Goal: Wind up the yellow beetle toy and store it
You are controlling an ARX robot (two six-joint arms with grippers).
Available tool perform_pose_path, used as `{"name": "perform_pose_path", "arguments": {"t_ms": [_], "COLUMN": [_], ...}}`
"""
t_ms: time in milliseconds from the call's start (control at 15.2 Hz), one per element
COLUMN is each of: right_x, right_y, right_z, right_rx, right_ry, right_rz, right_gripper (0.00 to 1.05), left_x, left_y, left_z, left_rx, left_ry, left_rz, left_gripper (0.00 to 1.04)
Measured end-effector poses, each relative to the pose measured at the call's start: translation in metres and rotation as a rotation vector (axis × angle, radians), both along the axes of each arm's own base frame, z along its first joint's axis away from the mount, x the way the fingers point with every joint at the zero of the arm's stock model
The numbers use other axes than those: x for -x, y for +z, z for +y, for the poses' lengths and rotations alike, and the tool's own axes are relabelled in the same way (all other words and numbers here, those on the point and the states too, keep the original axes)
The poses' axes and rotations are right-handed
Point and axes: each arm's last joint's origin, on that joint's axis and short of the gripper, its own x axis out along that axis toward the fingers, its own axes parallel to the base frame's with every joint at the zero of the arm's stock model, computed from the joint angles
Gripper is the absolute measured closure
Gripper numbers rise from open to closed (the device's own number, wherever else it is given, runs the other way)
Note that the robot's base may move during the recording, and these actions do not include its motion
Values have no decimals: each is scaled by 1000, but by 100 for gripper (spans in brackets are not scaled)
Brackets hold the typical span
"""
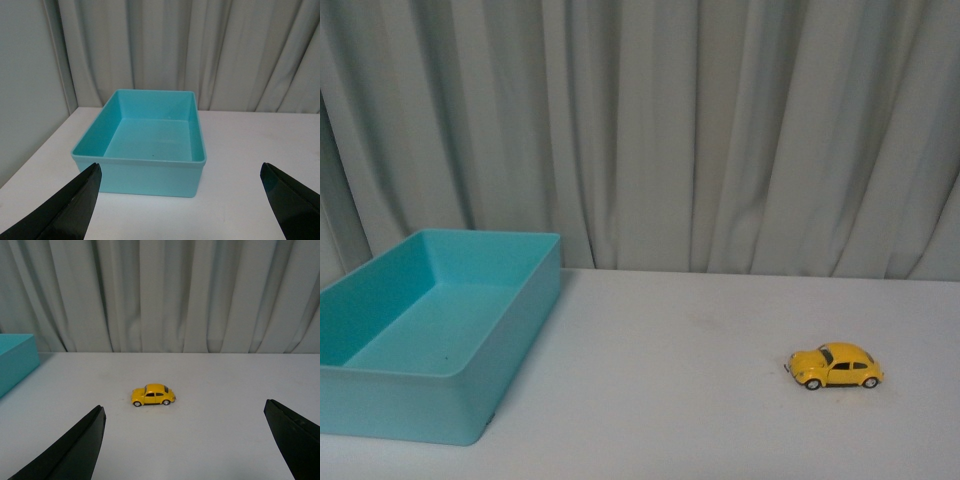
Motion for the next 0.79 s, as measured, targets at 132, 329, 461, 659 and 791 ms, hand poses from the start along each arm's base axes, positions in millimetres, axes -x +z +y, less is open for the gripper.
{"name": "perform_pose_path", "arguments": {"t_ms": [132, 329, 461, 659, 791], "right_x": [0, 0, 0, 0, 0], "right_y": [0, 0, 0, 0, 0], "right_z": [0, 0, 0, 0, 0], "right_rx": [0, 0, 0, 0, 0], "right_ry": [0, 0, 0, 0, 0], "right_rz": [0, 0, 0, 0, 0], "right_gripper": [7, 7, 7, 7, 7], "left_x": [0, 0, 0, 0, 0], "left_y": [0, 0, 0, 0, 0], "left_z": [0, 0, 0, 0, 0], "left_rx": [0, 0, 0, 0, 0], "left_ry": [0, 0, 0, 0, 0], "left_rz": [0, 0, 0, 0, 0], "left_gripper": [7, 7, 7, 7, 7]}}
